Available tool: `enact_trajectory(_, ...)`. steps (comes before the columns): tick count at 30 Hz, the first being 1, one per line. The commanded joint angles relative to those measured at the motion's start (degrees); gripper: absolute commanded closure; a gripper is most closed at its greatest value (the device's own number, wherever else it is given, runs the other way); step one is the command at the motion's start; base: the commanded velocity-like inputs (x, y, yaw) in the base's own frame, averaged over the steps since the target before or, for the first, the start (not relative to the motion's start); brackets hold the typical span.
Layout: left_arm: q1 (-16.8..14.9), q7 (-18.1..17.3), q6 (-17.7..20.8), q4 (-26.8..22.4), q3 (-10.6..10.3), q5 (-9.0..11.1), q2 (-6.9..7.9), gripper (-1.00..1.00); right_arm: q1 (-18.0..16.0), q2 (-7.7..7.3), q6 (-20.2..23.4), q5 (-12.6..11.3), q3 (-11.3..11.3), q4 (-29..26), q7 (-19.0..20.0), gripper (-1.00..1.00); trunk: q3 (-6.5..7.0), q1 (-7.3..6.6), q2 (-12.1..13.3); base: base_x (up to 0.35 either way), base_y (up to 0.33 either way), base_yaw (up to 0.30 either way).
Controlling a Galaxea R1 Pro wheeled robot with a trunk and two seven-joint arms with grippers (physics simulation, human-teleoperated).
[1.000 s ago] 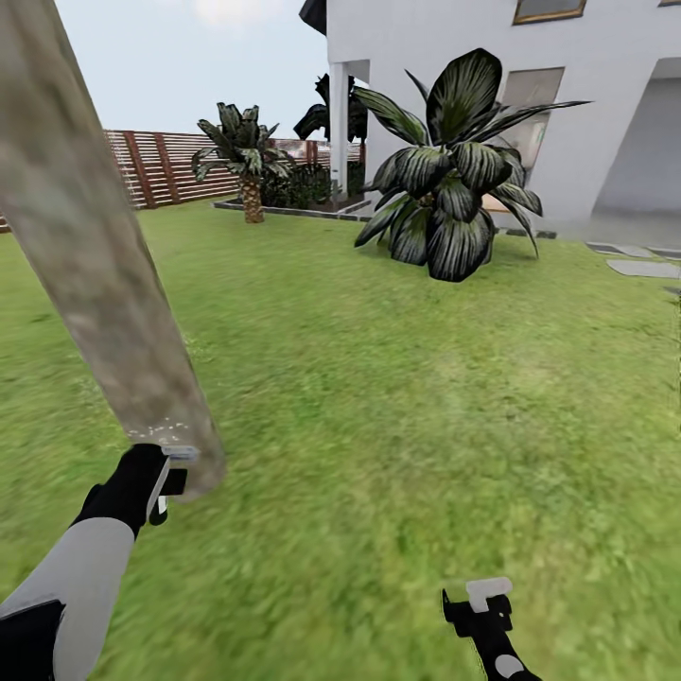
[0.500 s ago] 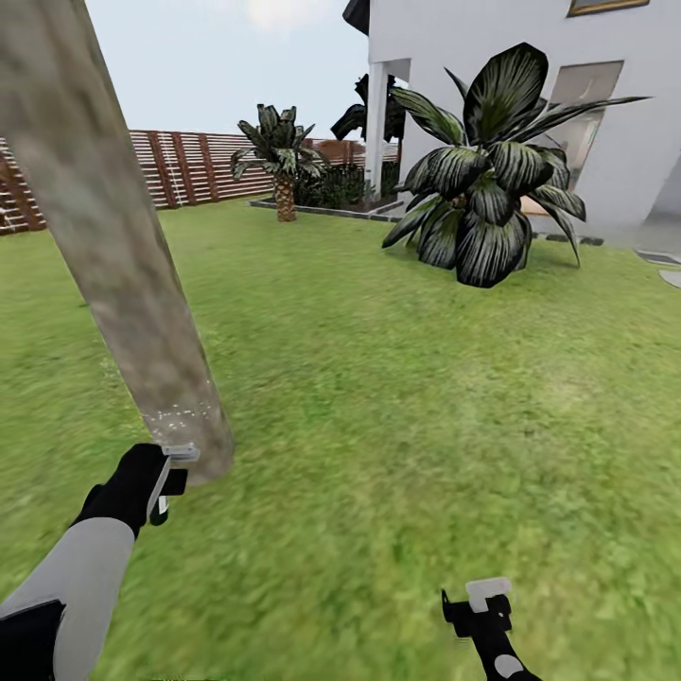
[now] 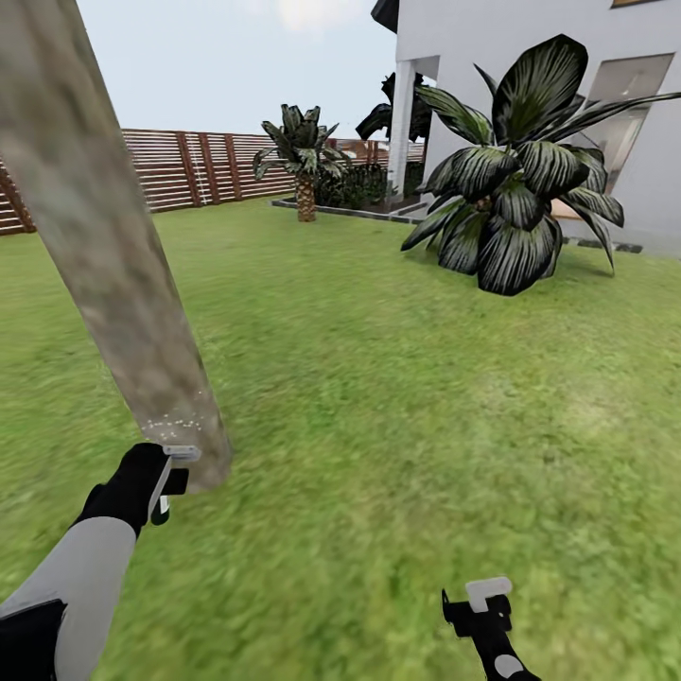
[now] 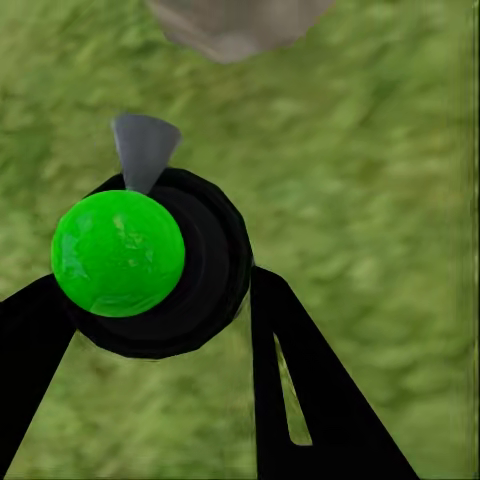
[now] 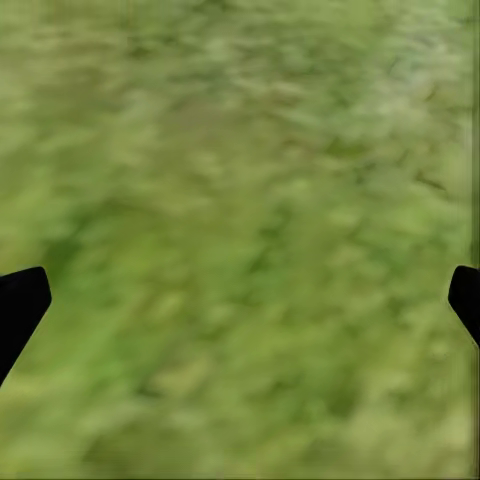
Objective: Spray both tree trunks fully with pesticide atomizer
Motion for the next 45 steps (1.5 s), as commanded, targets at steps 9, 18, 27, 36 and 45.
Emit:
enact_trajectory(9,0.0,-0.1,0.2,-0.1,0.1,-0.2,-0.03,1.0,0.0,-0.03,-0.2,-0.6,0.5,0.0,-0.1,-1.0,-0.05,0.01,0.0,0.128,-0.251,0.003)
enact_trajectory(18,0.0,-0.1,0.2,0.0,0.2,-0.2,-0.04,1.0,0.0,-0.02,-0.2,-0.6,0.5,0.0,-0.1,-1.0,-0.05,0.01,0.0,0.099,-0.264,0.203)
enact_trajectory(27,0.9,-0.1,0.1,0.6,-0.1,-0.3,0.2,1.0,0.0,-0.02,-0.2,-0.6,0.5,0.0,-0.1,-1.0,-0.05,0.01,0.0,0.106,-0.264,0.276)
enact_trajectory(36,1.2,0.5,-0.9,1.0,0.3,-0.7,1.2,1.0,0.0,-0.02,-0.2,-0.6,0.5,0.0,-0.1,-1.0,-0.05,0.01,0.0,0.153,-0.264,0.227)
enact_trajectory(45,2.5,0.7,-2.1,0.9,0.5,-0.8,1.31,1.0,0.0,-0.02,-0.2,-0.6,0.5,0.0,-0.1,-1.0,-0.05,0.01,0.0,0.183,-0.24,0.014)
